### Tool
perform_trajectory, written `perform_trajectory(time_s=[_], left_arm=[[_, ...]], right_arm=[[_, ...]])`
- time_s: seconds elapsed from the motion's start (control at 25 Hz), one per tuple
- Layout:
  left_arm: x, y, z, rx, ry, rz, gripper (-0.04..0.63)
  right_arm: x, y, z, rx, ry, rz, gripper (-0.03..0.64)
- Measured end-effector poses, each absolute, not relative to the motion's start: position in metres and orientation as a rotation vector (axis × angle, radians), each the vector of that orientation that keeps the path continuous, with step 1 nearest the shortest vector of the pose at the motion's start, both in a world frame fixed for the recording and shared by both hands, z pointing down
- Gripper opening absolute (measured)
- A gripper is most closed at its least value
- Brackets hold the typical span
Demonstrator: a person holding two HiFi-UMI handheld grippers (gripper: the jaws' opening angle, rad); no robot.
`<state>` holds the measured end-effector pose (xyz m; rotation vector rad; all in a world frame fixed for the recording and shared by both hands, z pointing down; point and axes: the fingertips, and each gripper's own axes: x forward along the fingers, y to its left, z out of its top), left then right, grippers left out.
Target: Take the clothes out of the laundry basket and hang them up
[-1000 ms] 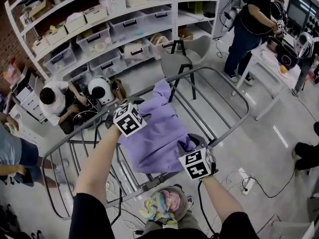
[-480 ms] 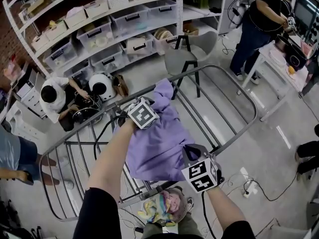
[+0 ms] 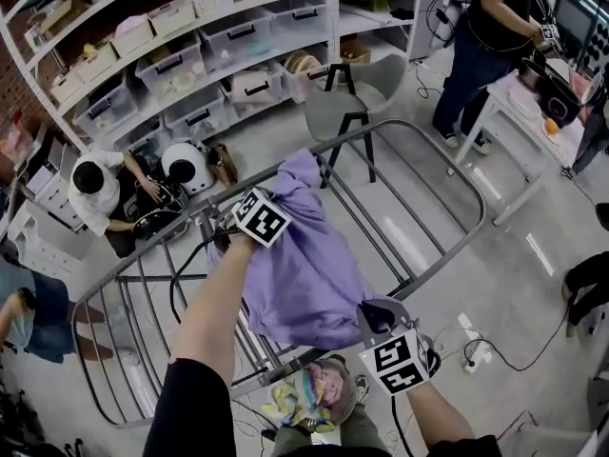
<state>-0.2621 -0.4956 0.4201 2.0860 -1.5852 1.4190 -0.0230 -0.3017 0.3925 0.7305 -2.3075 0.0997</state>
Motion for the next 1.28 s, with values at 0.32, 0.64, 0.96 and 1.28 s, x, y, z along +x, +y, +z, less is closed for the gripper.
perform_trajectory(time_s=[0.32, 0.64, 0.96, 1.28], left_arm=[[-0.259, -0.488, 0.421, 2.101, -1.617, 1.410, 0.109], [-0.265, -0.463, 0.378, 2.059, -1.706, 1.411, 0.181], [-0.244, -0.433, 0.326, 2.038, -1.865, 1.376, 0.181], [-0.218, -0.381, 0.261, 2.142, -2.107, 1.102, 0.181]], right_arm=[[-0.015, -0.305, 0.397, 0.833, -2.318, 0.108, 0.049], [-0.004, -0.302, 0.377, 0.829, -2.411, 0.145, 0.118], [-0.002, -0.294, 0.359, 0.700, -2.505, 0.093, 0.118], [-0.004, -0.281, 0.337, 0.670, -2.573, 0.087, 0.117]])
